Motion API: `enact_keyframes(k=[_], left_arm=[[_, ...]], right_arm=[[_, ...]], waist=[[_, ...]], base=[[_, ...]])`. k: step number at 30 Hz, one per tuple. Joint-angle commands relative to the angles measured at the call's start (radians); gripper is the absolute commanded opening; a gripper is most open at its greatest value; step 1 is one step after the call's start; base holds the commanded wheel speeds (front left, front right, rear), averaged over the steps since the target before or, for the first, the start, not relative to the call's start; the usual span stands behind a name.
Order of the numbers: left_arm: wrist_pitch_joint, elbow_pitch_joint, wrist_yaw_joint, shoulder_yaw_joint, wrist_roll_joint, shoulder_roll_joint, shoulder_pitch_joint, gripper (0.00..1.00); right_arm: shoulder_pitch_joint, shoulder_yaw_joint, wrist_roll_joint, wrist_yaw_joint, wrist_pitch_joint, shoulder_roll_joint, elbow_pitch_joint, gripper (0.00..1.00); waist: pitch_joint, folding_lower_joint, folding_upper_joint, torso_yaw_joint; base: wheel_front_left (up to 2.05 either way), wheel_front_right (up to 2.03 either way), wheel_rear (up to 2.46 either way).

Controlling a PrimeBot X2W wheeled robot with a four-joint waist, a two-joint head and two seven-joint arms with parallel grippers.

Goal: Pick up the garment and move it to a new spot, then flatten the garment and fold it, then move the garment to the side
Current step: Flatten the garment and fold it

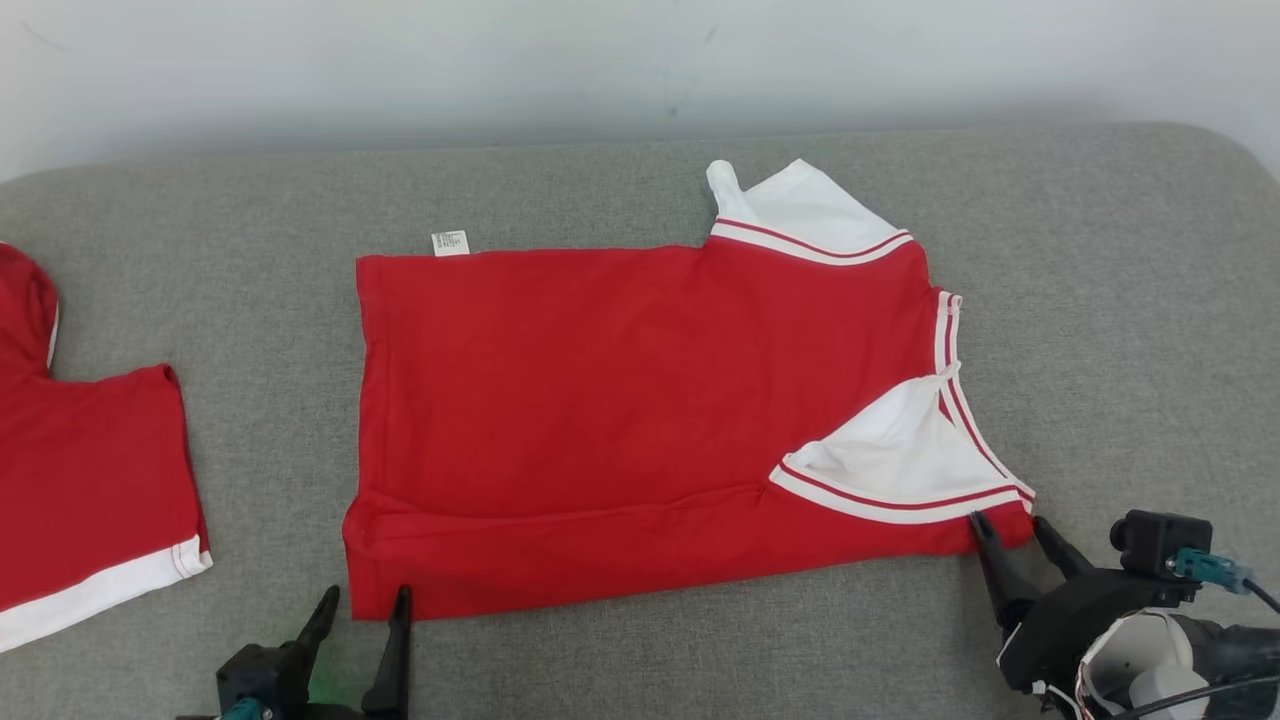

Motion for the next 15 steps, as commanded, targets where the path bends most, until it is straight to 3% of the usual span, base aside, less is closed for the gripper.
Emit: enact_keyframes(k=[1,3,4,5,6,7,15], left_arm=[[-0.005,0.012,-0.004,0.004,0.009,0.001,-0.01,1.0],[-0.005,0.027,-0.008,0.004,0.01,0.0,-0.017,1.0],[-0.005,0.036,-0.01,0.004,0.01,-0.003,-0.023,1.0],[-0.004,0.042,-0.012,0.004,0.009,-0.006,-0.03,0.71],[-0.004,0.047,-0.012,0.003,0.009,-0.009,-0.034,0.4],[-0.004,0.057,-0.014,0.0,0.012,-0.01,-0.037,0.0],[-0.003,0.053,-0.021,-0.003,0.03,-0.022,-0.017,0.0]], right_arm=[[-0.009,0.006,-0.013,0.0,0.0,-0.002,0.01,1.0],[-0.021,0.013,-0.027,0.0,-0.007,0.0,0.025,1.0],[-0.022,0.016,-0.031,0.0,-0.008,0.003,0.033,0.87],[-0.023,0.02,-0.029,0.0,-0.008,0.006,0.041,0.65],[-0.025,0.021,-0.026,0.0,-0.009,0.009,0.047,0.33],[-0.03,0.023,-0.024,0.0,-0.011,0.01,0.052,0.0],[0.011,0.006,0.014,0.0,-0.05,-0.003,0.052,0.0]], waist=[[0.003,0.0001,0.0,0.003],[0.007,0.0001,0.0,0.005],[0.009,0.0001,0.0,0.005],[0.011,0.0001,0.0,0.006],[0.012,0.0001,0.0,0.007],[0.012,0.0001,0.0,0.009],[-0.029,0.0001,0.0,0.019]], base=[[0.0,0.0,0.0],[0.0,0.0,0.0],[0.0,0.0,0.0],[0.0,0.0,0.0],[0.0,0.0,0.0],[0.0,0.0,0.0],[0.0,0.0,0.0]])
